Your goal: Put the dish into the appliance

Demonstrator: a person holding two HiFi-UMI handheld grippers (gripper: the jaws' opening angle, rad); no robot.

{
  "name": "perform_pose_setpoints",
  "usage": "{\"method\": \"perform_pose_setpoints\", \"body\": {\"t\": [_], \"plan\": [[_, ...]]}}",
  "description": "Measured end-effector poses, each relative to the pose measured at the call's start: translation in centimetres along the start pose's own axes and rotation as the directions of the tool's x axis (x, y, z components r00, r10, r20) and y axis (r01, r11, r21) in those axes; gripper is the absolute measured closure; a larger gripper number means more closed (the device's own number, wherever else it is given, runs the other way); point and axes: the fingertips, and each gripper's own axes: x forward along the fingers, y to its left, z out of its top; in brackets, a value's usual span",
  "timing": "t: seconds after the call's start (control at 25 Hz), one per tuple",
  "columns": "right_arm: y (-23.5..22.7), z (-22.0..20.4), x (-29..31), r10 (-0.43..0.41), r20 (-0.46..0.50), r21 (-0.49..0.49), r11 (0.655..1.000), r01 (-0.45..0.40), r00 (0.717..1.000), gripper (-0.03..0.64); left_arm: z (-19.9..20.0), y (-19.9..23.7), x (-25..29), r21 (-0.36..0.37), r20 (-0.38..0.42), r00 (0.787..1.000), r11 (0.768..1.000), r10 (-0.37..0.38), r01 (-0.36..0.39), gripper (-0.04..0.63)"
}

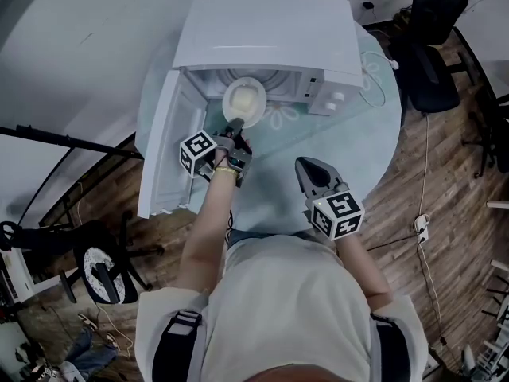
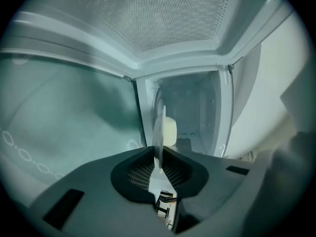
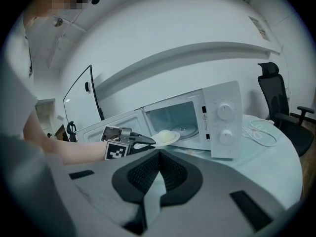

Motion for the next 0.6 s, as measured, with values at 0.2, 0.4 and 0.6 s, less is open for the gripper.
{"method": "perform_pose_setpoints", "body": {"t": [0.2,0.4,0.6], "plan": [[-0.4,-0.2,0.9,0.001,-0.015,0.009,1.000,-0.001,1.000,0.611,0.8,0.8,1.4,-0.053,-0.005,1.000,0.998,-0.017,0.016,0.555],[-0.7,-0.6,1.7,0.002,-0.030,0.017,1.000,-0.002,1.000,0.611,1.4,0.9,2.6,-0.060,-0.003,1.000,0.998,-0.011,0.011,0.555],[-0.7,-0.9,2.3,0.008,-0.039,0.021,1.000,-0.007,0.999,0.611,2.1,0.8,3.9,-0.047,-0.002,1.000,0.999,-0.007,0.006,0.555]]}}
